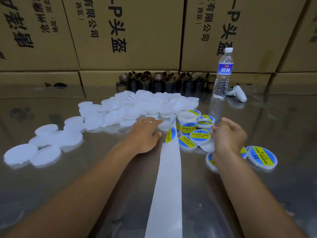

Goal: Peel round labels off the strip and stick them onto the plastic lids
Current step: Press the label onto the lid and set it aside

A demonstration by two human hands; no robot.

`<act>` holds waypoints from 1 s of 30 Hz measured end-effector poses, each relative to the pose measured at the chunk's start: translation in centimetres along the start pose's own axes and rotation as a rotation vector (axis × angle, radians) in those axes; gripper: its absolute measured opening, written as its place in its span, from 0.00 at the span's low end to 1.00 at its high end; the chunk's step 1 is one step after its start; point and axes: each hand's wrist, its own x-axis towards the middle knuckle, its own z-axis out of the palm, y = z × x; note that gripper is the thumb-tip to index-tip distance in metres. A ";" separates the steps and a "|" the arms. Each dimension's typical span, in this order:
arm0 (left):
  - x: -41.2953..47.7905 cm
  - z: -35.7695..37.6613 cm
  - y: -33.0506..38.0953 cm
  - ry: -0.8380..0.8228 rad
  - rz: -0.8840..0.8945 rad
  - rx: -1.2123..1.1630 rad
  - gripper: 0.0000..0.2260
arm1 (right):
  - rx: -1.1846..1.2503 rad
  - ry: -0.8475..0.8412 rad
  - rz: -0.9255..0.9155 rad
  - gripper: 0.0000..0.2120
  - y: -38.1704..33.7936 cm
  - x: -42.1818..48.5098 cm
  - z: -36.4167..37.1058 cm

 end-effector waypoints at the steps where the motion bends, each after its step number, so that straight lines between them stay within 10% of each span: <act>1: 0.4 0.1 0.1 -0.005 -0.001 0.026 0.22 | -0.004 0.004 -0.034 0.09 0.0 -0.1 0.0; 10: 0.5 0.3 0.5 0.071 0.028 0.045 0.02 | -0.048 -0.076 -0.104 0.13 0.1 -0.5 0.2; 17: -1.4 -1.0 -0.1 0.089 0.015 -0.033 0.09 | -0.082 -0.142 -0.153 0.14 0.1 -0.9 0.3; 30: -3.7 -3.0 2.2 0.084 -0.230 -1.666 0.11 | -0.323 -0.678 -0.459 0.04 0.6 -4.1 1.0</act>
